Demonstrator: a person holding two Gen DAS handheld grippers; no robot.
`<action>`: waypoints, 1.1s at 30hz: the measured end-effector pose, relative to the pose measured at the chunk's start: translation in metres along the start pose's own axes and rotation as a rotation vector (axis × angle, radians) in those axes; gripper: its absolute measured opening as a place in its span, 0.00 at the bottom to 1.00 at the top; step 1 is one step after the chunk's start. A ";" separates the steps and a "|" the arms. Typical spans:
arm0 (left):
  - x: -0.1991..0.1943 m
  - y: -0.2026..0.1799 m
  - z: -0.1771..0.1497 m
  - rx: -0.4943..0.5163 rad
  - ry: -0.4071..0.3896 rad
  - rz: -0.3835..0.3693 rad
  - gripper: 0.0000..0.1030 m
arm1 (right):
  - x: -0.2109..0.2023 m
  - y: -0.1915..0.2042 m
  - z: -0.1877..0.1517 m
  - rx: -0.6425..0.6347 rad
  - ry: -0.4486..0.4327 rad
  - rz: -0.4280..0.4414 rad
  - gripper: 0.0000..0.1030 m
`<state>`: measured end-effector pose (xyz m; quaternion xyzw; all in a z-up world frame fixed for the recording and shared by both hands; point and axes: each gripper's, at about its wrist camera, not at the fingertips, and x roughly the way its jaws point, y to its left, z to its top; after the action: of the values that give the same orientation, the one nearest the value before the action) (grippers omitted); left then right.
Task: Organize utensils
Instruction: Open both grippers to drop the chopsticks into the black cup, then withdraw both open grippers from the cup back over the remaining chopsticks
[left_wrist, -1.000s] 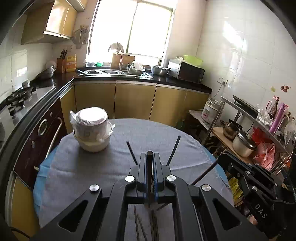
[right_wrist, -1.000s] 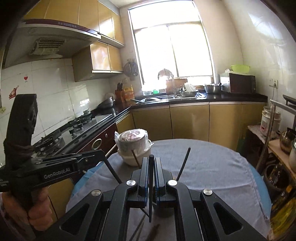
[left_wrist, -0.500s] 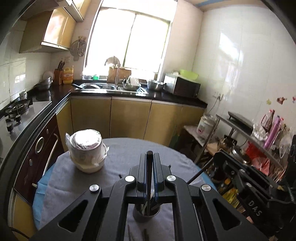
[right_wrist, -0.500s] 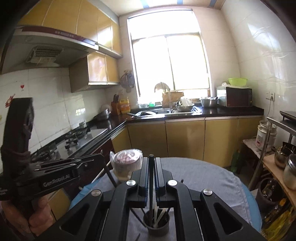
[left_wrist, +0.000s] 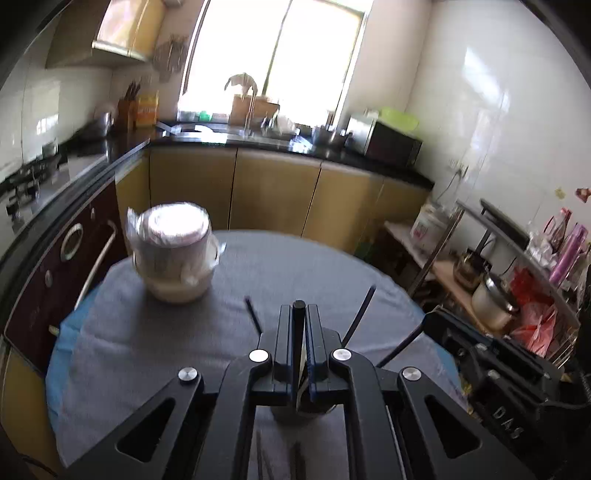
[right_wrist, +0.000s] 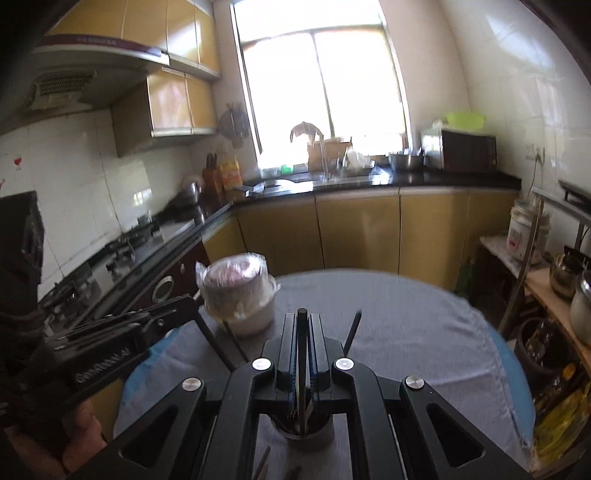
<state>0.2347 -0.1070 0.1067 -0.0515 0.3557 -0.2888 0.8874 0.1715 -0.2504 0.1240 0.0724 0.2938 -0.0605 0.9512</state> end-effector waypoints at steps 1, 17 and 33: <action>0.002 0.002 -0.004 -0.003 0.020 -0.004 0.06 | 0.003 -0.003 -0.003 0.016 0.019 0.007 0.07; -0.054 0.025 -0.131 0.076 0.051 0.156 0.53 | -0.046 -0.064 -0.109 0.215 0.053 0.045 0.49; -0.089 0.010 -0.242 0.105 0.195 0.264 0.62 | -0.078 -0.071 -0.230 0.196 0.245 0.023 0.49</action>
<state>0.0279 -0.0218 -0.0218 0.0704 0.4283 -0.1918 0.8802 -0.0302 -0.2751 -0.0269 0.1753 0.3995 -0.0687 0.8972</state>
